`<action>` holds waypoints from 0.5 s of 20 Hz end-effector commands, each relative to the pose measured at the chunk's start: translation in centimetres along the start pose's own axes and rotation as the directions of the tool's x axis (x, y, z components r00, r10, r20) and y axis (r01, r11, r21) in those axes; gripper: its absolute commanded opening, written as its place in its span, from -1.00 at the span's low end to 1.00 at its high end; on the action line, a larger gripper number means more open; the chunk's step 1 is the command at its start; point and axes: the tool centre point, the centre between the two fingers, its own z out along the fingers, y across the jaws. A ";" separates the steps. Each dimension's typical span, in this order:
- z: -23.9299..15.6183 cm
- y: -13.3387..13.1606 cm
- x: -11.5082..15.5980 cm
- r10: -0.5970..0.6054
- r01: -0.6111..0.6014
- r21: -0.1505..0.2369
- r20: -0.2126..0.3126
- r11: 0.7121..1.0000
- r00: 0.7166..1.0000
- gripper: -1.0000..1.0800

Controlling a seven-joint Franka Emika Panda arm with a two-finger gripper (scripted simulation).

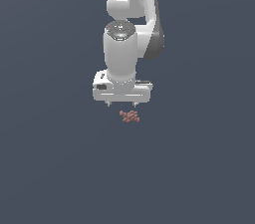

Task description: Pick up the object and move it to a goal position.

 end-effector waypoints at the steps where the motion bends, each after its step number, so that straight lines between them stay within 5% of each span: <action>1: 0.0 0.0 0.0 0.000 0.000 0.000 0.000 1.000 1.000 0.92; 10: -3.0 0.8 1.2 0.022 -0.022 -0.009 -0.046 1.000 0.999 0.92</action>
